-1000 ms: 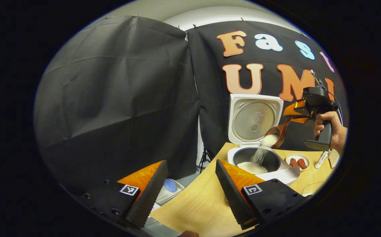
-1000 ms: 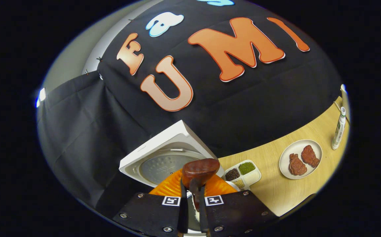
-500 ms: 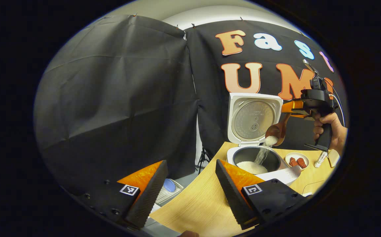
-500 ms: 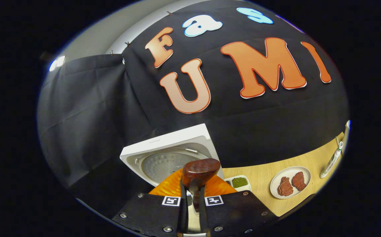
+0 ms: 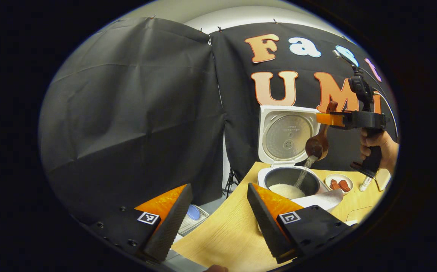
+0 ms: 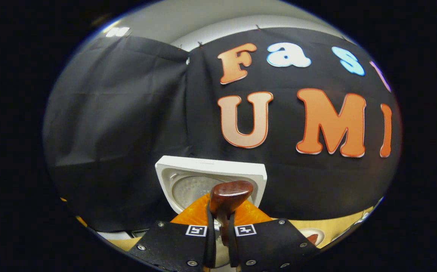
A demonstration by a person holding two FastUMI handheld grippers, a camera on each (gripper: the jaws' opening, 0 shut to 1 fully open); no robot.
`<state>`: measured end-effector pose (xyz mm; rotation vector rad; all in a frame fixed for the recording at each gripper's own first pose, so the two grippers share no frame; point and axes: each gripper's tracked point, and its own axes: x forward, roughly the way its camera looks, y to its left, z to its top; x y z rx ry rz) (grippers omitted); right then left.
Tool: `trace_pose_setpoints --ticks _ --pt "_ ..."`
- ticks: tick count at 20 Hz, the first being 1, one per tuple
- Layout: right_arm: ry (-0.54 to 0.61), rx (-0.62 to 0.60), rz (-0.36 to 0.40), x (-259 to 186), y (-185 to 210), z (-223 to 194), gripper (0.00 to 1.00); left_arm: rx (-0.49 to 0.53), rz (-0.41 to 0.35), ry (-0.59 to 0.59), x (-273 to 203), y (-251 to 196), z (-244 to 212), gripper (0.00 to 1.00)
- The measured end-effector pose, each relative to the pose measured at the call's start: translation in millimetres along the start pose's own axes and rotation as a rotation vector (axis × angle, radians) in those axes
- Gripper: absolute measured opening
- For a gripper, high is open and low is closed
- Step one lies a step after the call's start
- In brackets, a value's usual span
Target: Close the left gripper, press the button to open the rice cooker; take a wooden spoon from the chopstick holder with the right hand, scoop a spoonful of rice and pour it into the rice cooker, then put the wooden spoon back into the chopstick holder.
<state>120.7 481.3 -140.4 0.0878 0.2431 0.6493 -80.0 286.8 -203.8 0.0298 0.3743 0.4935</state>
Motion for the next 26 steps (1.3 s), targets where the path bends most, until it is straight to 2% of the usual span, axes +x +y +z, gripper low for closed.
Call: trace_pose_setpoints --ticks 5,7,9,13,16,20,26 --pt "-0.063 -0.175 0.047 -2.8 4.4 8.7 0.13 0.011 -0.004 -0.006 -6.0 -4.4 2.8 0.99" --pt "-0.067 -0.191 0.067 -5.2 5.1 10.4 0.13 0.016 0.000 -0.009 -7.8 -5.7 4.6 0.99" --pt "-0.060 -0.141 0.081 -13.4 5.4 12.2 0.13 0.024 -0.004 -0.019 -13.0 -10.9 9.9 0.99" --pt "-0.031 0.062 0.083 -47.6 -12.0 24.6 0.13 0.048 -0.026 -0.038 -20.2 -29.0 18.2 0.99" --pt "-0.020 0.140 0.045 -74.7 -49.4 23.2 0.13 0.049 -0.055 -0.047 -28.9 -52.8 20.3 0.99" --pt "0.002 0.176 -0.024 -132.0 -105.1 10.4 0.13 0.052 -0.094 -0.059 -40.3 -90.4 22.9 0.99" --pt "0.050 0.216 -0.182 -213.8 -191.2 -25.4 0.12 0.066 -0.170 -0.089 -58.4 -154.5 34.8 0.99"
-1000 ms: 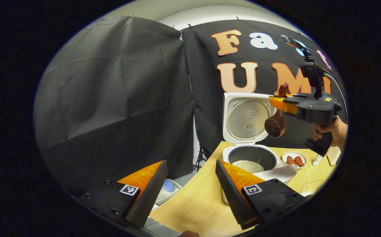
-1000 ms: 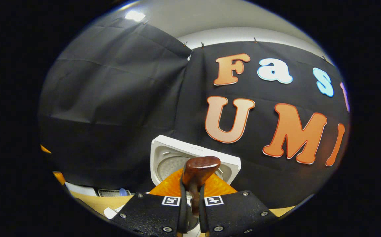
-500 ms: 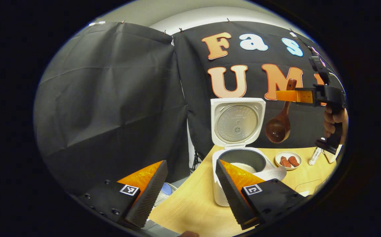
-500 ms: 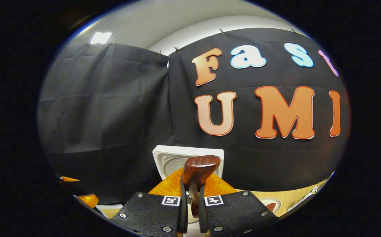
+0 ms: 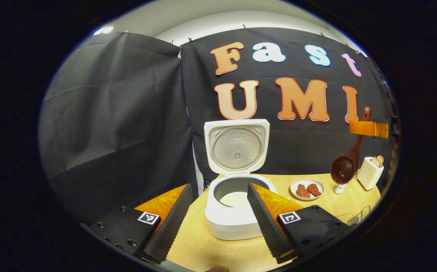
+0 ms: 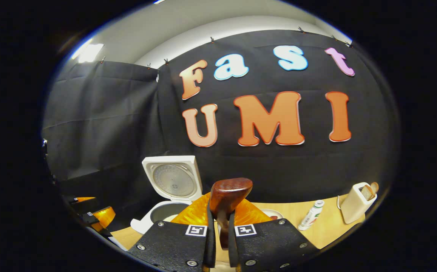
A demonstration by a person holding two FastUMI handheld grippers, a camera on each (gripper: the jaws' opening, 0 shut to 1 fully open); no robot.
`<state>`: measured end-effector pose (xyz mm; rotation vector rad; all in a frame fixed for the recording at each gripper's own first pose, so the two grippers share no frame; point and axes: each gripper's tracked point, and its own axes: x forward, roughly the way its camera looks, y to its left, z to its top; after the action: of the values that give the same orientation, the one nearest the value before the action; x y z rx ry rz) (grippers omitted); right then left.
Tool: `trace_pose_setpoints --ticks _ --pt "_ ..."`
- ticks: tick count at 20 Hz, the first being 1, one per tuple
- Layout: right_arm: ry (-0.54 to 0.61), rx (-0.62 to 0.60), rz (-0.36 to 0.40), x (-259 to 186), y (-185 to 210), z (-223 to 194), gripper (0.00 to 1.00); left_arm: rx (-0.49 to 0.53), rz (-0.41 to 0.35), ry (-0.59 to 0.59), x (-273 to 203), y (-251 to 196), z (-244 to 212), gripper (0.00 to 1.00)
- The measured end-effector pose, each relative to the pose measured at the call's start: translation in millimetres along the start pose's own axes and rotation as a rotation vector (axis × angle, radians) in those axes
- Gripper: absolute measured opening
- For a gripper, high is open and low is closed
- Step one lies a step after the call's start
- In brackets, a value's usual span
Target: Close the left gripper, press the button to open the rice cooker; take a wooden spoon from the chopstick holder with the right hand, scoop a spoonful of rice and pour it into the rice cooker, then put the wooden spoon back into the chopstick holder.
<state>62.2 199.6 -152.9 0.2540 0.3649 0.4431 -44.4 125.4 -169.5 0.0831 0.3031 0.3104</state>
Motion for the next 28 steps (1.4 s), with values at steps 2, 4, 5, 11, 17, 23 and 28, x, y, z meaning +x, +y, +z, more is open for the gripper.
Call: trace_pose_setpoints --ticks 2,4,5,11,17,23,28 --pt "0.016 0.021 -0.055 -18.4 -31.2 -9.6 0.13 0.008 -0.020 -0.005 -1.2 -17.5 3.5 0.99" --pt "0.036 0.043 -0.110 -37.1 -61.5 -21.8 0.13 0.007 -0.041 -0.006 -0.3 -34.3 6.9 0.99" --pt "0.048 0.052 -0.136 -45.5 -74.6 -28.5 0.13 0.009 -0.052 -0.006 -0.6 -41.2 7.7 0.99" --pt "0.112 0.123 -0.288 -97.1 -149.1 -67.2 0.13 0.022 -0.093 -0.008 0.1 -77.4 15.3 0.98" --pt "0.159 0.177 -0.420 -139.9 -206.3 -101.1 0.13 0.039 -0.119 -0.010 -0.8 -101.3 20.9 0.99" --pt "0.199 0.248 -0.460 -151.2 -227.8 -148.0 0.13 0.048 -0.109 -0.009 -3.2 -109.7 24.8 0.98" --pt "0.212 0.359 -0.463 -150.4 -242.0 -185.0 0.13 0.069 -0.087 -0.019 -5.4 -105.8 29.2 0.98"
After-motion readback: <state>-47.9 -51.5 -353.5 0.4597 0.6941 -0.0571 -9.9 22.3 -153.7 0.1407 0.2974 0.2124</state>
